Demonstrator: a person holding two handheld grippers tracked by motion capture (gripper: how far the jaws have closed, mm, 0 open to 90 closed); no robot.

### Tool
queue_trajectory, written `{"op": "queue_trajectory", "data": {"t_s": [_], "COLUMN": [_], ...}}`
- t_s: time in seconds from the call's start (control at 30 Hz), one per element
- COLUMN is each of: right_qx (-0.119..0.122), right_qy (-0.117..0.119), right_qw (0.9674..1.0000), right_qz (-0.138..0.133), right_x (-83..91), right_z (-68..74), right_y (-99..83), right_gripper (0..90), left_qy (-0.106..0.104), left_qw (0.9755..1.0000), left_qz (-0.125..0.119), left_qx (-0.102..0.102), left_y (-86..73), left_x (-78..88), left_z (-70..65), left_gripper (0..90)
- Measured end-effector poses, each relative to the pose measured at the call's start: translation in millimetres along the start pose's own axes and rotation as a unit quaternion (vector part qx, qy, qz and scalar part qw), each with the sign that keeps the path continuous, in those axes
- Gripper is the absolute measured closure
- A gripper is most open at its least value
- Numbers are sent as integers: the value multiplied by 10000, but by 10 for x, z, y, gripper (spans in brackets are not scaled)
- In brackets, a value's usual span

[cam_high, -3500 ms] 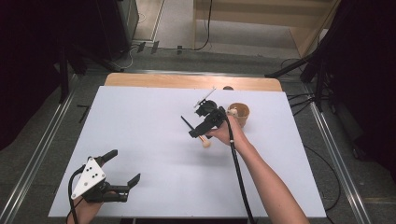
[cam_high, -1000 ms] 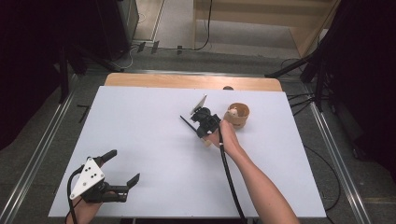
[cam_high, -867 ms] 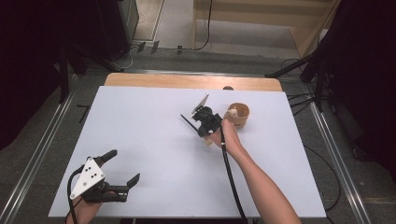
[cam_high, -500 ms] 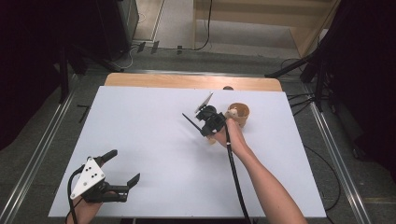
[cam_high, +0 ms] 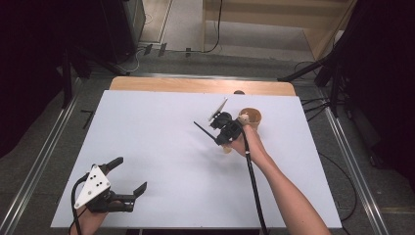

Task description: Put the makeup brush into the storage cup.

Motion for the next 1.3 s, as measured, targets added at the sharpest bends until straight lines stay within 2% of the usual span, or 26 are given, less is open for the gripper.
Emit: {"op": "queue_trajectory", "data": {"t_s": [0.63, 0.87, 1.3], "right_qx": [463, 697, 977], "right_qy": [10, -3, 0], "right_qw": [9989, 9975, 9952], "right_qz": [-82, -120, -90], "right_x": [141, 173, 205], "right_z": [95, 118, 149], "right_y": [-170, -245, -402], "right_gripper": [849, 849, 849], "left_qy": [-9, -17, -14], "left_qw": [10000, 10000, 10000], "left_qz": [1, -1, 20], "left_qx": [-1, -3, -7], "left_y": [1, 2, 1], "left_x": [-7, -9, -11], "left_z": [-3, -4, -9], "left_gripper": [0, 0, 0]}}
Point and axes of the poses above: each handheld gripper's, and its own axes: x roughly backward along the jaws, y roughly out of its top, z roughly to its left, the point moved 7 cm from there along -x, roughly forward along the jaws, and after that the axes turned 5 degrees about -y, right-handed, at the moved point
